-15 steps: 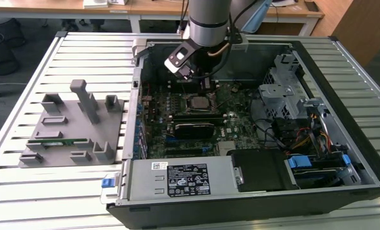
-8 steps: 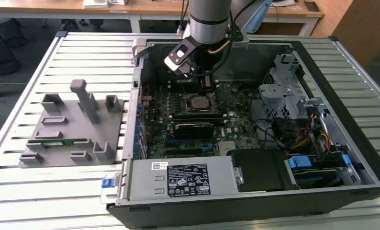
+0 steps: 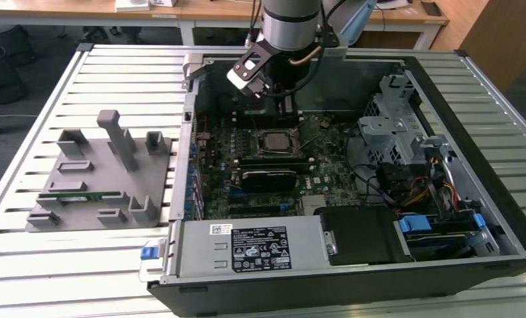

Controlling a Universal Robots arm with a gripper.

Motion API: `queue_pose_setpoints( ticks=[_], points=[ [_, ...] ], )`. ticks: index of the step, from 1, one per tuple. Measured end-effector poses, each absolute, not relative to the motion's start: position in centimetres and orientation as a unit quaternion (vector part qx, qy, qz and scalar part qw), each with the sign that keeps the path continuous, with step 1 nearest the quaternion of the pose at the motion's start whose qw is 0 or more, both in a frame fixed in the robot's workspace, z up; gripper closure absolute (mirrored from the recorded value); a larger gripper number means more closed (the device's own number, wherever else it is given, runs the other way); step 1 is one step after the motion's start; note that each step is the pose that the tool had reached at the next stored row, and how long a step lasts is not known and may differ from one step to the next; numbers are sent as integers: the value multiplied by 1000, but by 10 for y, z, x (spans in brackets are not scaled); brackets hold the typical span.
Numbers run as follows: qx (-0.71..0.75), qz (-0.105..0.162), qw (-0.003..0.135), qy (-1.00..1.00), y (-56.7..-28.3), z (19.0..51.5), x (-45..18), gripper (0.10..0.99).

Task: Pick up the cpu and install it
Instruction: 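Close the cpu cover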

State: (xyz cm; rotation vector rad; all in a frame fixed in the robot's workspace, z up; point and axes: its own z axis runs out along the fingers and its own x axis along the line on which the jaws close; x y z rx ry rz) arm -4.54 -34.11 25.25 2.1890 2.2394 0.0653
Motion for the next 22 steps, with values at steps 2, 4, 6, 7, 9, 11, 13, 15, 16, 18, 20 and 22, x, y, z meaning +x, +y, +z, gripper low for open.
queue_pose_setpoints(
  ticks=[2, 4, 6, 7, 9, 11, 13, 15, 16, 18, 20, 22],
  points=[
    [699, 21, 5, 715, -341, 258, -45, 980],
    [699, 21, 5, 715, -341, 266, -45, 980],
    [699, 21, 5, 715, -341, 274, -45, 980],
    [699, 21, 5, 715, -341, 276, -45, 980],
    [699, 21, 5, 715, -343, 277, -45, 980],
    [699, 21, 5, 715, -347, 277, -45, 980],
    [699, 21, 5, 715, -352, 277, -45, 980],
    [699, 21, 5, 715, -355, 277, -45, 980],
    [699, 21, 5, 715, -355, 277, -45, 980],
    [699, 21, 5, 715, -355, 277, -45, 980],
    [699, 21, 5, 715, -355, 277, -43, 980],
    [699, 21, 5, 715, -355, 277, -41, 980]
  ],
)
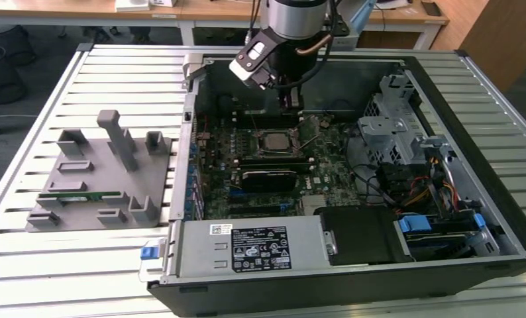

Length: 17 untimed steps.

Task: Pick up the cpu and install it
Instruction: 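Close the cpu cover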

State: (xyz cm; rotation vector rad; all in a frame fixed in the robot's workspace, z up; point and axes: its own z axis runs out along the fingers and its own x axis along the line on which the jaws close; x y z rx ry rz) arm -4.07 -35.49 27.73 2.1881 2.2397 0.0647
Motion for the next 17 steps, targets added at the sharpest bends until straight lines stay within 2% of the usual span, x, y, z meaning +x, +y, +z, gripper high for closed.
queue_pose_setpoints(
  ticks=[17],
  points=[
    [699, 21, 5, 715, -355, 277, -36, 980]
  ],
)
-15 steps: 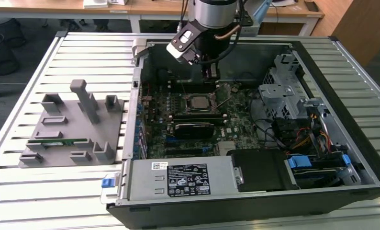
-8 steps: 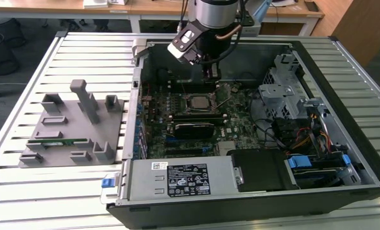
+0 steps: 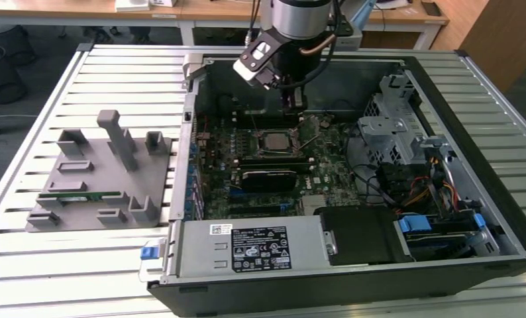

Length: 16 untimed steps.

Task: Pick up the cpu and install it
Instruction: 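Close the cpu cover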

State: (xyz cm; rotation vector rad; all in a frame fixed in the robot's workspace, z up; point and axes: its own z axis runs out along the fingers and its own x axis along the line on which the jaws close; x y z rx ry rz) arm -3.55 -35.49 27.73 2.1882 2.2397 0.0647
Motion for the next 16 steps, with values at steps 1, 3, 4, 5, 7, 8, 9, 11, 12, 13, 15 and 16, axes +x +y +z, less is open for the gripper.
queue_pose_setpoints(
  ticks=[1, 3, 4, 5, 7, 8, 9, 11, 12, 13, 15, 16],
  points=[
    [699, 21, 5, 715, -355, 277, -35, 980],
    [699, 21, 5, 715, -355, 277, -35, 980],
    [699, 21, 5, 715, -355, 277, -35, 980],
    [699, 21, 5, 715, -355, 277, -34, 980],
    [699, 21, 5, 715, -355, 277, -34, 980],
    [699, 21, 5, 715, -355, 277, -33, 980],
    [699, 21, 5, 715, -355, 277, -33, 980],
    [699, 21, 5, 715, -355, 277, -33, 980],
    [699, 21, 5, 715, -355, 277, -33, 980],
    [699, 21, 5, 715, -355, 277, -33, 980],
    [699, 21, 5, 715, -355, 277, -32, 980],
    [699, 21, 5, 715, -355, 277, -31, 980]
  ],
)
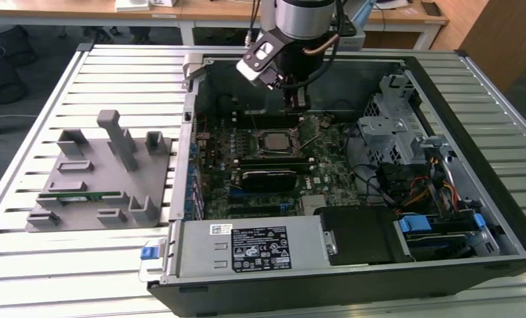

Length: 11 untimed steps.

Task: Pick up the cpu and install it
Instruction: 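Close the cpu cover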

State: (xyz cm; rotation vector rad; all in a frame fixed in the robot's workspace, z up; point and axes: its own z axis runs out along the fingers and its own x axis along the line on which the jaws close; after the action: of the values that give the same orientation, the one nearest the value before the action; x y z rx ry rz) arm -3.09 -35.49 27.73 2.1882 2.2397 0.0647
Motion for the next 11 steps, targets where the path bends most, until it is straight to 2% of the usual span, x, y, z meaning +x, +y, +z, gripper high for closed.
queue_pose_setpoints(
  ticks=[11],
  points=[
    [699, 21, 5, 715, -355, 279, -26, 980]
  ],
)
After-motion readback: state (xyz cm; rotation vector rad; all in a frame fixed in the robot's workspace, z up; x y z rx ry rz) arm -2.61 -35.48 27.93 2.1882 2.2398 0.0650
